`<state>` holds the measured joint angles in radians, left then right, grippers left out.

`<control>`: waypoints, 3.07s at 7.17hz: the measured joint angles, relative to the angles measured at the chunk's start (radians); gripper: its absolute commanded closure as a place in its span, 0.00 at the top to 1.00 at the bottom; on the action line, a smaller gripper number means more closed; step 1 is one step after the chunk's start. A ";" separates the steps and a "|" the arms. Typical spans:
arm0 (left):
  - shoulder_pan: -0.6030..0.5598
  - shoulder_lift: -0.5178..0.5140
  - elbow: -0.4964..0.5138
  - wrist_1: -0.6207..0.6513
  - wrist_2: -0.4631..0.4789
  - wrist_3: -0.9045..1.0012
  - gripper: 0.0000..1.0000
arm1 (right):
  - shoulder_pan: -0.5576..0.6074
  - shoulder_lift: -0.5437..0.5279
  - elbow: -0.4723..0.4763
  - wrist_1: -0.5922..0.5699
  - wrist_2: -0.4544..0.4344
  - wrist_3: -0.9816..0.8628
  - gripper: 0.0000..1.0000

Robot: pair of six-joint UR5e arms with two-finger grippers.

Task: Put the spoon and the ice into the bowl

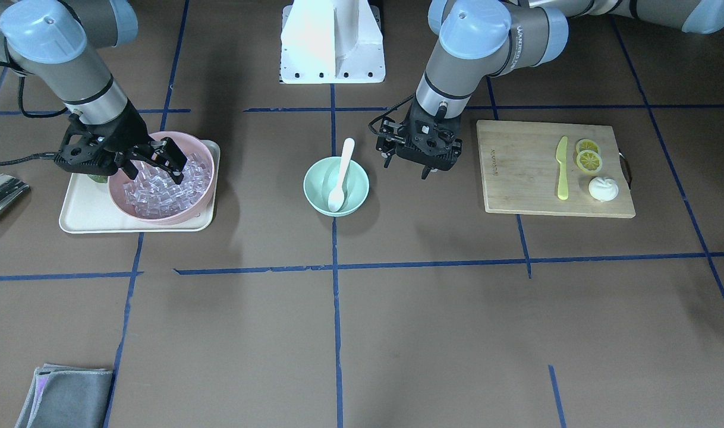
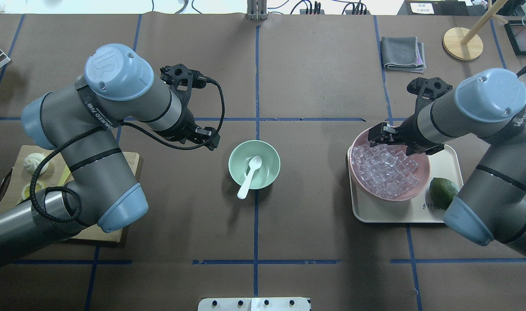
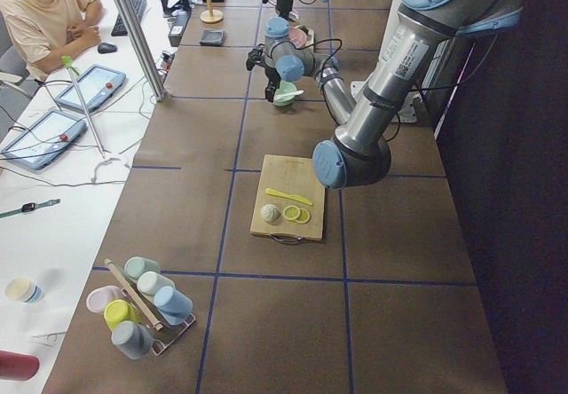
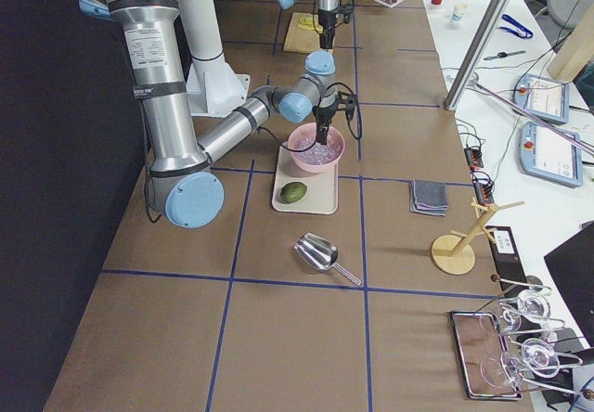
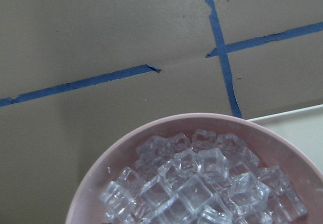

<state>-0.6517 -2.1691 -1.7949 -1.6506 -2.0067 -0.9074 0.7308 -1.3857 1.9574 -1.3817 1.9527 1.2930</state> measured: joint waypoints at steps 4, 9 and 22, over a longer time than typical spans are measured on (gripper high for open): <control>0.005 0.000 0.000 0.000 0.000 -0.002 0.79 | -0.053 -0.007 -0.008 -0.043 -0.070 0.027 0.76; 0.006 0.000 0.000 0.000 0.002 -0.002 0.80 | -0.061 -0.007 -0.015 -0.045 -0.072 0.025 0.00; -0.039 0.280 -0.262 0.002 0.002 -0.031 0.94 | -0.262 0.513 -0.338 0.089 -0.192 0.337 1.00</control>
<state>-0.6902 -1.8888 -2.0566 -1.6490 -2.0049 -0.9383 0.4691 -0.8725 1.6189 -1.2925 1.7609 1.6299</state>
